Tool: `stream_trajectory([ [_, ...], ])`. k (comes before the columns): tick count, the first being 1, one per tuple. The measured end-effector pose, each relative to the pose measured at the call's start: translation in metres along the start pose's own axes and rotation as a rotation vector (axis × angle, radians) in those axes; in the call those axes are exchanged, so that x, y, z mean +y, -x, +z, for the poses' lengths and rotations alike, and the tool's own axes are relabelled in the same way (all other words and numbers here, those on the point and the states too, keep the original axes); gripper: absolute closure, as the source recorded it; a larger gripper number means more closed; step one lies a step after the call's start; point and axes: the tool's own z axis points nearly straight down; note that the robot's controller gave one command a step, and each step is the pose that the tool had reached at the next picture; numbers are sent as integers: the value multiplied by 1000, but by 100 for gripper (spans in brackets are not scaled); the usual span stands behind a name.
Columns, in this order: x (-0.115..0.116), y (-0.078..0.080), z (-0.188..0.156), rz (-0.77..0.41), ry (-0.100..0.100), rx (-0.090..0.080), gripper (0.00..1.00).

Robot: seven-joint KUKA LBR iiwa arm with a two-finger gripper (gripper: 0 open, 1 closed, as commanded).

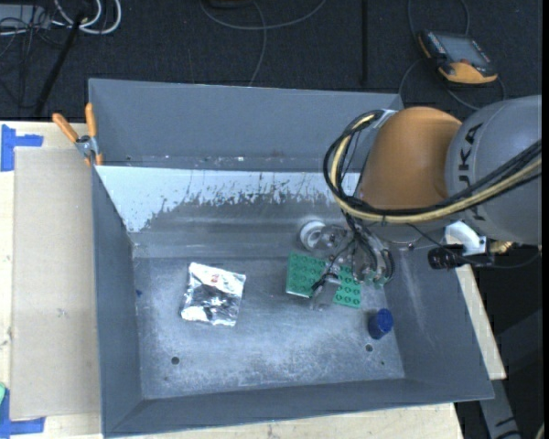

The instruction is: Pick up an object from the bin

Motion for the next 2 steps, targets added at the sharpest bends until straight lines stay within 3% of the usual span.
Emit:
stream_trajectory([
  [1,6,12,-80,23,1,-5,100],
  [2,20,-40,-88,-260,-2,6,100],
])
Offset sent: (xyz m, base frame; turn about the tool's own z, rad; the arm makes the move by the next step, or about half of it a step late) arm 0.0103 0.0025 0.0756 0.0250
